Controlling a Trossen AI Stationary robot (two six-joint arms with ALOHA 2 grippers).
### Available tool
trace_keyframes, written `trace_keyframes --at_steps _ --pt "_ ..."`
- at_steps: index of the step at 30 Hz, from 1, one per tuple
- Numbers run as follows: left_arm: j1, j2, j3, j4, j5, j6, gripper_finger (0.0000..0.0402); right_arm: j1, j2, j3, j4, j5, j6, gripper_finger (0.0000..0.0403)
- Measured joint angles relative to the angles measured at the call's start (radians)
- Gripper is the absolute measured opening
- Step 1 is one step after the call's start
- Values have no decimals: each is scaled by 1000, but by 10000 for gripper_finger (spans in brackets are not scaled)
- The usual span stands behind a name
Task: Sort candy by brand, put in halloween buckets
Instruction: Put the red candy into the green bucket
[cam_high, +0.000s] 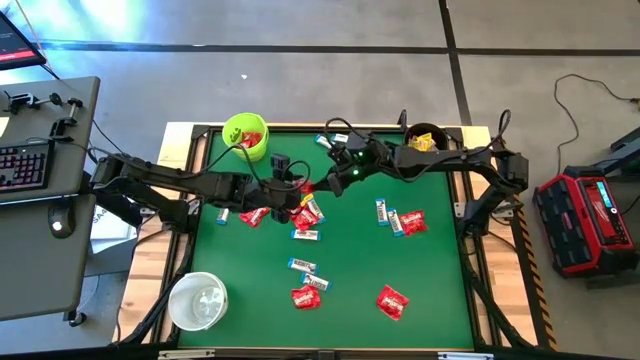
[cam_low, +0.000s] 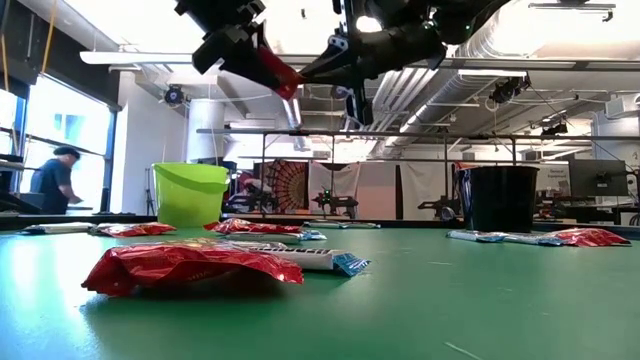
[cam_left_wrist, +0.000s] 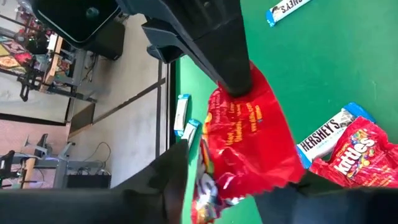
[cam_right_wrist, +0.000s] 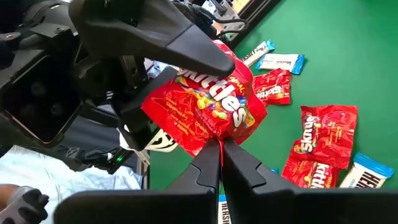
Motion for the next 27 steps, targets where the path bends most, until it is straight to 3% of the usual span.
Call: trace_keyframes --at_steps 7,10,20,27 --pt "0 0 0 0 0 34 49 0 0 0 0 0 7 0" --pt "0 0 0 0 -1 48 28 0 0 0 -2 2 6 16" --pt "8 -23 0 -46 -77 78 34 -44 -29 0 -9 14 3 141" --pt "91 -101 0 -168 -81 -26 26 -99 -111 0 -60 43 -57 177"
